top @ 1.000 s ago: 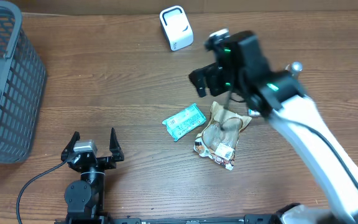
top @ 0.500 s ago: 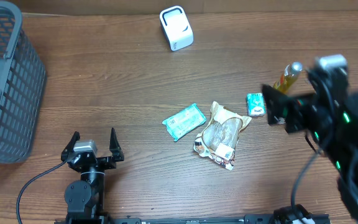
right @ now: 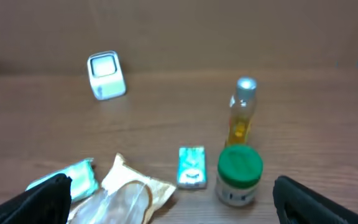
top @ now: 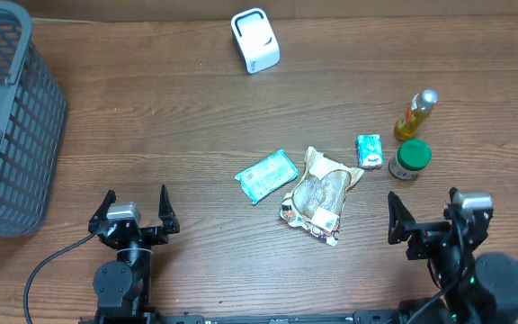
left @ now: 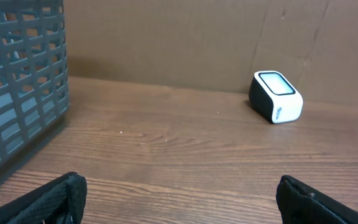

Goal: Scan the item barcode

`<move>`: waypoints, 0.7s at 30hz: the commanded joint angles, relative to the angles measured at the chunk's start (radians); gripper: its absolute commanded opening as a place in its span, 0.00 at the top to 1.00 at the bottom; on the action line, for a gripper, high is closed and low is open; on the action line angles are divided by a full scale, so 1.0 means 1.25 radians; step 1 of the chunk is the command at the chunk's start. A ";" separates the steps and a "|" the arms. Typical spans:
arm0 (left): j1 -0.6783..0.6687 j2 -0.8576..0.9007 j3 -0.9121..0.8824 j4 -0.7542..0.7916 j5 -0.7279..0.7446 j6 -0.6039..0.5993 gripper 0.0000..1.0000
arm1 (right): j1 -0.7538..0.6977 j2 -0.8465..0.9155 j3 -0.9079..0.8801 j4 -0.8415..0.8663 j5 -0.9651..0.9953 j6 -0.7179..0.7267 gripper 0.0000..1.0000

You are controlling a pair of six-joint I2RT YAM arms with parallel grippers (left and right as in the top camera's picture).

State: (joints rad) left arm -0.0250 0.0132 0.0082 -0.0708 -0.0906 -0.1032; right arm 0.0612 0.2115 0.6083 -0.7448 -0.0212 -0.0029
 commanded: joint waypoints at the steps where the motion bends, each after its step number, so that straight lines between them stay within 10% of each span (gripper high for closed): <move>1: -0.001 -0.008 -0.003 0.000 0.004 0.011 0.00 | -0.034 -0.099 -0.072 0.078 -0.034 0.003 0.00; 12: -0.001 -0.008 -0.003 0.000 0.004 0.011 0.00 | -0.046 -0.167 -0.251 0.655 -0.095 0.003 0.00; 21: -0.001 -0.008 -0.003 0.000 0.004 0.011 0.00 | -0.046 -0.167 -0.424 0.790 -0.105 0.003 0.00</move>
State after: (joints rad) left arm -0.0250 0.0132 0.0082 -0.0708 -0.0902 -0.1032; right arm 0.0071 0.0101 0.1284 0.2237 -0.1429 -0.0025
